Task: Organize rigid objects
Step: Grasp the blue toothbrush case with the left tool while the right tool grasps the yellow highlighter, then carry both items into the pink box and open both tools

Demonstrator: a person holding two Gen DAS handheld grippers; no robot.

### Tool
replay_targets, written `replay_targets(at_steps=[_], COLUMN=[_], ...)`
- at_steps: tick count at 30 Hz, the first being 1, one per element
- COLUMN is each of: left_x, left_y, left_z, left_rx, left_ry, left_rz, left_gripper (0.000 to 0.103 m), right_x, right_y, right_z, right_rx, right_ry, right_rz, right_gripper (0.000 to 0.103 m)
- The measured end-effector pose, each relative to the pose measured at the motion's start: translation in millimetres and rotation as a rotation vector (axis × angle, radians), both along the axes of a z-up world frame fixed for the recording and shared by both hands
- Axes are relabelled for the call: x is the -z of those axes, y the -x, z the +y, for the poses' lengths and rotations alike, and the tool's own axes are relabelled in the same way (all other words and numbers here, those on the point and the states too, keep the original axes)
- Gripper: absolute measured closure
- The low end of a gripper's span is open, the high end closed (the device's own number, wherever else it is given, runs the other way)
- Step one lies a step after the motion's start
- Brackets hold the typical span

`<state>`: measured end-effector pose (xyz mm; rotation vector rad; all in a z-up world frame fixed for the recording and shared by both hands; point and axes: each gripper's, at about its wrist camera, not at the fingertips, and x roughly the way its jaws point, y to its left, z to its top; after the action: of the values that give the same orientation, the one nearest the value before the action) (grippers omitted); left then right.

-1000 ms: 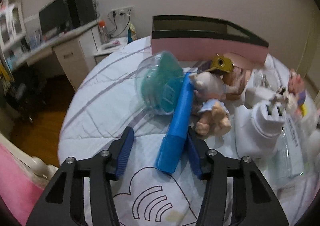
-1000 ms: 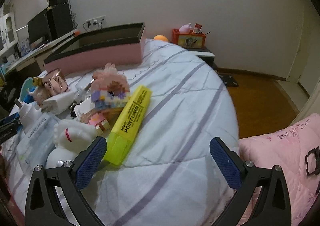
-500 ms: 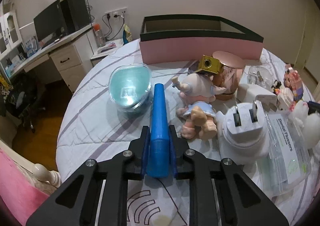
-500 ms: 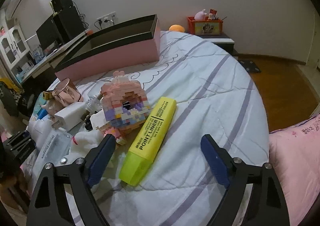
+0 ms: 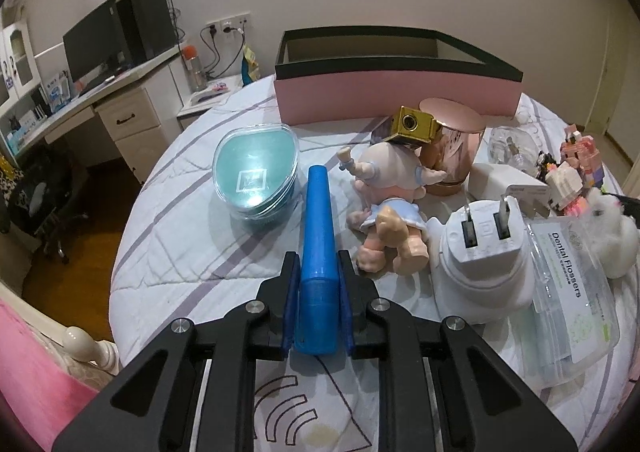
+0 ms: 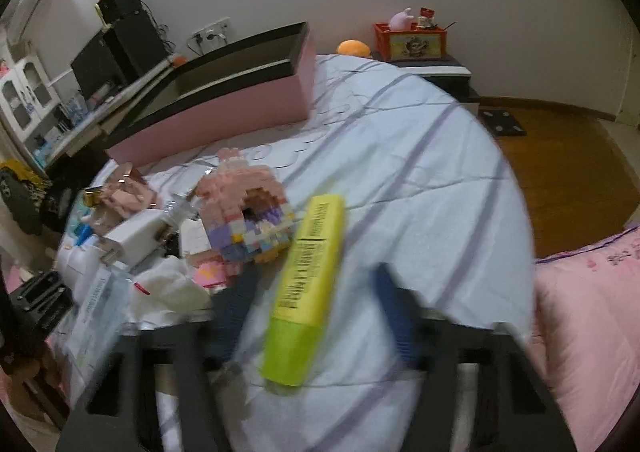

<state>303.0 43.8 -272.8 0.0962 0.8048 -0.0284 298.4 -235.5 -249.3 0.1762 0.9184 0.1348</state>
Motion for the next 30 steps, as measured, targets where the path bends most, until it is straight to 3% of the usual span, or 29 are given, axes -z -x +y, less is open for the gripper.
replay_targets(at_steps=[1,4,10,16,21,30], left_x=[0.2,-0.1,-7.2,-30.7,-61.9,-105.4], left_y=[0.3,0.4,3.2,6.5,0.1,-42.4], left_z=[0.2,2.5,5.7,11.2,4.0,-18.3], left_rx=[0.003,-0.004,-0.003,0.021,0.068,0.141], left_ry=[0.0,0.018,0.046,0.098,0.132,0.102], left_rz=[0.0,-0.002,-0.025,-0.065,-0.119,-0.176], left_gripper=[0.085,0.085,0.085,0.086,0.085,0.085], right_x=[1.3,3.6,4.7,-7.6,-36.1,-78.5], right_y=[-0.5,0.9,1.3,12.5,12.0,-33.0], right_z=[-2.9,-7.2,8.2,7.4,17.9,54.2], right_rx=[0.006,0.001,-0.028,-0.033,-0.061,-0.179], right_ry=[0.024,0.029,0.144,0.088,0.074,0.026], right_rz=[0.006,0.009,-0.032,-0.082,-0.154,-0.221], right_gripper=[0.077,0.077,0.078,0.078,0.078,0.077])
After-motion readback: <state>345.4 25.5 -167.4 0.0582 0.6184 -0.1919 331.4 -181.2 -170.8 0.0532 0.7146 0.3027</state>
